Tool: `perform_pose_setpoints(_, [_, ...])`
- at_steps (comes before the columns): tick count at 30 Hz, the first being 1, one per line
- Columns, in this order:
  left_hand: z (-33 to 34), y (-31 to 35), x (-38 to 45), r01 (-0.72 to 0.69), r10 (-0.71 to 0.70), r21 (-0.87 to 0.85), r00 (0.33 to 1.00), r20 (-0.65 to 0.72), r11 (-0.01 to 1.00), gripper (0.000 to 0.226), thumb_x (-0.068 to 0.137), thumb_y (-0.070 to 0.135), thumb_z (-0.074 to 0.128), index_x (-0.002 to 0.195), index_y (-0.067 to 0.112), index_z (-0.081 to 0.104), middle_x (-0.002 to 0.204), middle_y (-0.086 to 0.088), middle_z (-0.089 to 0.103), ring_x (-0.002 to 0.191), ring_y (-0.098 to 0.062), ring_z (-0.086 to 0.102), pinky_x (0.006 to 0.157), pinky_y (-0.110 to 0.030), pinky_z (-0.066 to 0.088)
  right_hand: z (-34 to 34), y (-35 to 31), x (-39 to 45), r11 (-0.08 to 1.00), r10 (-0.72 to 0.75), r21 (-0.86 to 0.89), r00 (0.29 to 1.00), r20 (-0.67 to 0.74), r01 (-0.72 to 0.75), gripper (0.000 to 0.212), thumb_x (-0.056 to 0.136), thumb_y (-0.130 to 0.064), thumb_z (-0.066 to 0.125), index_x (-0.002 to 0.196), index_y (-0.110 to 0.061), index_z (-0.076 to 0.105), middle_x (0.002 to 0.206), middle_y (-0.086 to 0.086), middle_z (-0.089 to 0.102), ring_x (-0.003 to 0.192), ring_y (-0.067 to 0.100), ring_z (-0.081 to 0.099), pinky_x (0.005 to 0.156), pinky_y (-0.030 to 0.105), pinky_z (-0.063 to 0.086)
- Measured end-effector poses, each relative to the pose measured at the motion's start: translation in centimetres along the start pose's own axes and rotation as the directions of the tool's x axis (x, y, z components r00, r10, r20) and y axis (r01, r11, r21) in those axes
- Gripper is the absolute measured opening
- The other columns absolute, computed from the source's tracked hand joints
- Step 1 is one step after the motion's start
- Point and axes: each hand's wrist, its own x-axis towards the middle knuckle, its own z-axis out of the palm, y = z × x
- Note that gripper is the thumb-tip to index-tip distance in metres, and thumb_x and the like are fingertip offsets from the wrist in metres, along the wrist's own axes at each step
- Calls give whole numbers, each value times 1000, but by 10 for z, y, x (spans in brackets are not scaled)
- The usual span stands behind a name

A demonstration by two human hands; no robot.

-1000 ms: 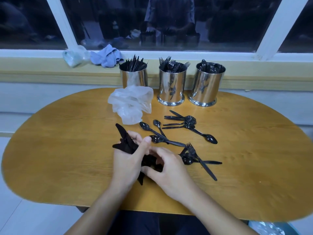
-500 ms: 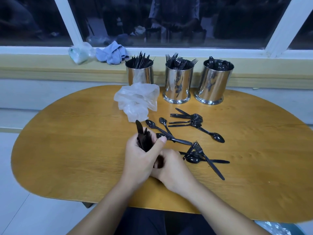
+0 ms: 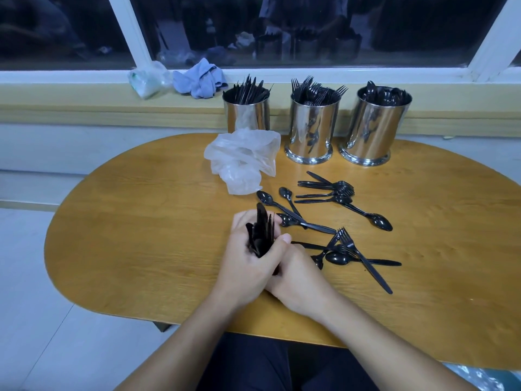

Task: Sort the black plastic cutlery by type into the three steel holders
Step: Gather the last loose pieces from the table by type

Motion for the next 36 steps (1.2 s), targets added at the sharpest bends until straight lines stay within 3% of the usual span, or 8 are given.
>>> perform_pose_setpoints(7, [-30, 28, 13, -70, 74, -33, 987, 141, 997, 35, 88, 5, 92, 115, 17, 72, 105, 0, 74, 103, -24, 71, 90, -32, 55, 5, 6, 0, 1000, 8, -11, 999, -32, -8, 36, 94, -44, 68, 129, -34, 68, 109, -10, 77, 100, 12, 73, 84, 45, 62])
perform_pose_setpoints(13, [-28, 23, 14, -71, 78, -45, 986, 151, 996, 25, 97, 1, 81, 87, 12, 62, 78, 4, 62, 72, -14, 56, 70, -27, 45, 10, 9, -1, 994, -52, -98, 995, -85, 44, 16, 93, -40, 75, 95, -26, 67, 80, -11, 65, 75, 11, 64, 62, 35, 52])
perform_pose_setpoints(22, [-30, 17, 10, 47, -66, 102, 979, 194, 994, 28, 87, 33, 96, 105, 24, 76, 102, 5, 70, 91, -19, 69, 78, -43, 59, 6, 11, 0, 1000, 24, -5, 997, -78, -25, 10, 97, -34, 74, 105, -38, 68, 89, -14, 73, 80, 8, 71, 65, 37, 61])
perform_pose_setpoints(25, [-29, 14, 5, 35, -83, 277, 983, 162, 960, 27, 97, 29, 86, 79, 30, 66, 87, 16, 58, 72, -5, 56, 65, -20, 41, 5, 7, 1, 996, 43, -73, 994, -100, -51, 15, 95, -35, 76, 91, -37, 62, 69, -12, 65, 64, 9, 66, 51, 31, 53])
perform_pose_setpoints(27, [-30, 10, 5, 58, -113, 312, 981, 158, 948, 43, 102, 33, 79, 69, 31, 52, 75, 15, 52, 66, -6, 51, 61, -28, 40, 6, 3, 2, 992, 61, -108, 995, -78, -70, 15, 93, -40, 75, 95, -28, 66, 68, -7, 65, 61, 12, 65, 50, 36, 53])
perform_pose_setpoints(30, [-39, 7, 14, 100, -163, 278, 962, 217, 955, 42, 105, 44, 72, 74, 20, 58, 70, 5, 54, 65, -14, 53, 63, -48, 48, 3, -2, 6, 993, 101, -64, 993, -55, -104, 16, 94, -44, 74, 102, -31, 69, 70, -3, 68, 59, 16, 66, 52, 41, 54])
perform_pose_setpoints(33, [-49, 12, 31, 136, -165, 118, 943, 288, 984, 33, 109, 29, 73, 80, 13, 67, 70, -6, 58, 65, -13, 53, 61, -38, 43, -6, -4, 13, 990, 97, -98, 994, -43, -101, 21, 96, -46, 71, 90, -26, 68, 66, 0, 65, 56, 19, 60, 53, 46, 52])
perform_pose_setpoints(36, [-57, 23, 52, 161, -173, 64, 933, 315, 985, 32, 111, 19, 70, 83, 5, 64, 57, 7, 53, 50, -12, 47, 53, -29, 40, -20, -13, 29, 992, 31, -124, 999, -13, -32, 19, 96, -50, 66, 90, -32, 71, 68, 1, 65, 57, 19, 58, 56, 45, 51])
